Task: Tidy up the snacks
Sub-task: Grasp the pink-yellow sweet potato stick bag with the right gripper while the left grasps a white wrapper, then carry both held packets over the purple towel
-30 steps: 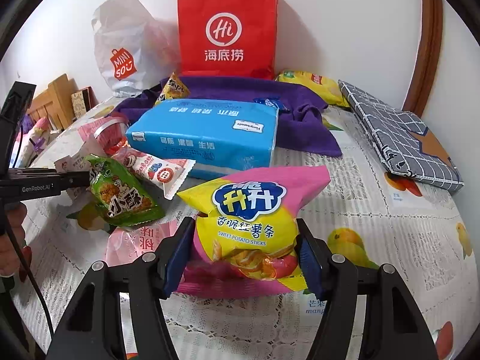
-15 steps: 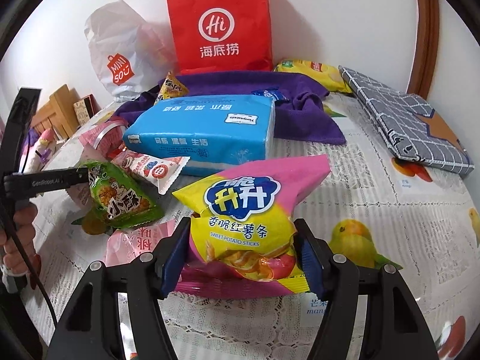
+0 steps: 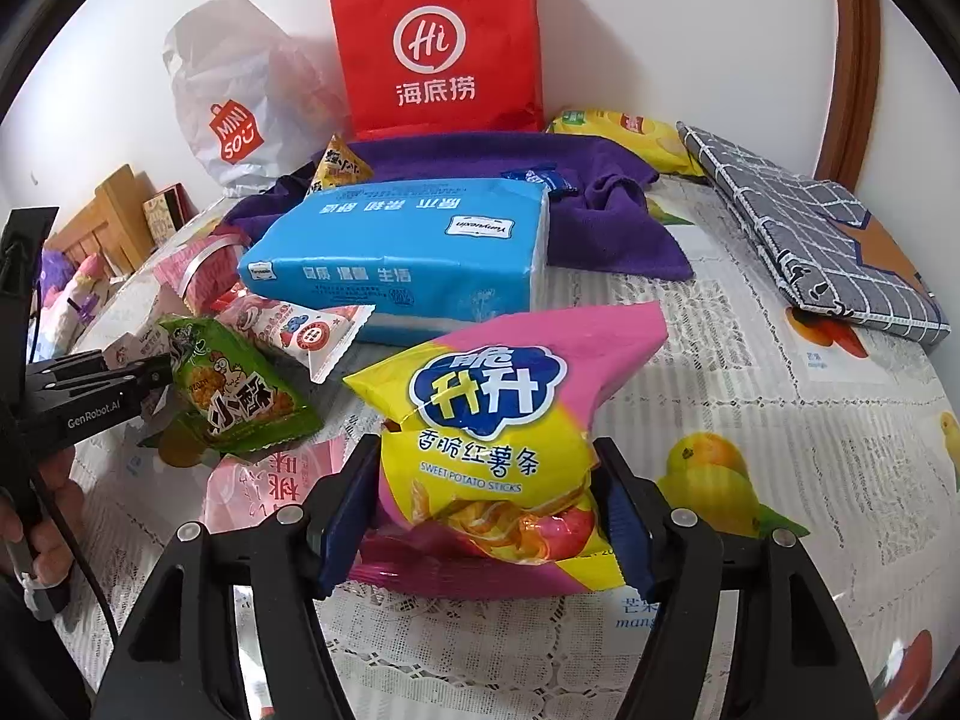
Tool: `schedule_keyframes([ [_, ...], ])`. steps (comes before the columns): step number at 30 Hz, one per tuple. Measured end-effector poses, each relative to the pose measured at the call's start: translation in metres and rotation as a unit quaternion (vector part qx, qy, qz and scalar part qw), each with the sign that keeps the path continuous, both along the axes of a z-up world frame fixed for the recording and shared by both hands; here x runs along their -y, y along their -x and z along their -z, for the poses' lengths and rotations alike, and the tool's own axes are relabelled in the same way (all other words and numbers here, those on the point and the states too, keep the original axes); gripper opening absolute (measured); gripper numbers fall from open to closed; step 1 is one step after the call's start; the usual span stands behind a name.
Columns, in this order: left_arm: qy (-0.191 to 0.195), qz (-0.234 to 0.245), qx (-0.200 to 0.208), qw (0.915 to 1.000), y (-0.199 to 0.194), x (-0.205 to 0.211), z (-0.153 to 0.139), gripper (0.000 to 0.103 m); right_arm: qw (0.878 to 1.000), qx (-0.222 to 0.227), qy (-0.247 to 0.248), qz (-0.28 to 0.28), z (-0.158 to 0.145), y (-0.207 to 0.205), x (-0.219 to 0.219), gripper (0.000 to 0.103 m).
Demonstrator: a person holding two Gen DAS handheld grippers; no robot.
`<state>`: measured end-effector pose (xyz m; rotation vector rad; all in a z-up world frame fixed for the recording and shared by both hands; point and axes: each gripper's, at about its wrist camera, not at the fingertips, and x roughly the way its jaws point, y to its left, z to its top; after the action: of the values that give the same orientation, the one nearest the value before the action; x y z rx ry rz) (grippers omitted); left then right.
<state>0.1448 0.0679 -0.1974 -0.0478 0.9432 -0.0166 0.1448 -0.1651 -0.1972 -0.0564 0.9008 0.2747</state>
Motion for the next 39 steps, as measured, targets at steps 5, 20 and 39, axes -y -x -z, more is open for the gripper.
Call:
schedule_keyframes([
  [5, 0.021, 0.0, 0.001, 0.9998, 0.0, -0.005, 0.001, 0.021, 1.0, 0.0, 0.001, 0.0, 0.0, 0.0, 0.0, 0.069],
  [20, 0.024, 0.009, 0.003, 0.9997, 0.0, -0.002, 0.0, 0.016, 1.0, 0.004, -0.008, -0.001, -0.002, 0.002, 0.001, 0.067],
  [39, 0.043, 0.031, 0.025, 0.9983, 0.034, -0.003, -0.057, 0.016, 0.998, 0.056, -0.017, 0.003, -0.064, 0.034, 0.002, 0.065],
])
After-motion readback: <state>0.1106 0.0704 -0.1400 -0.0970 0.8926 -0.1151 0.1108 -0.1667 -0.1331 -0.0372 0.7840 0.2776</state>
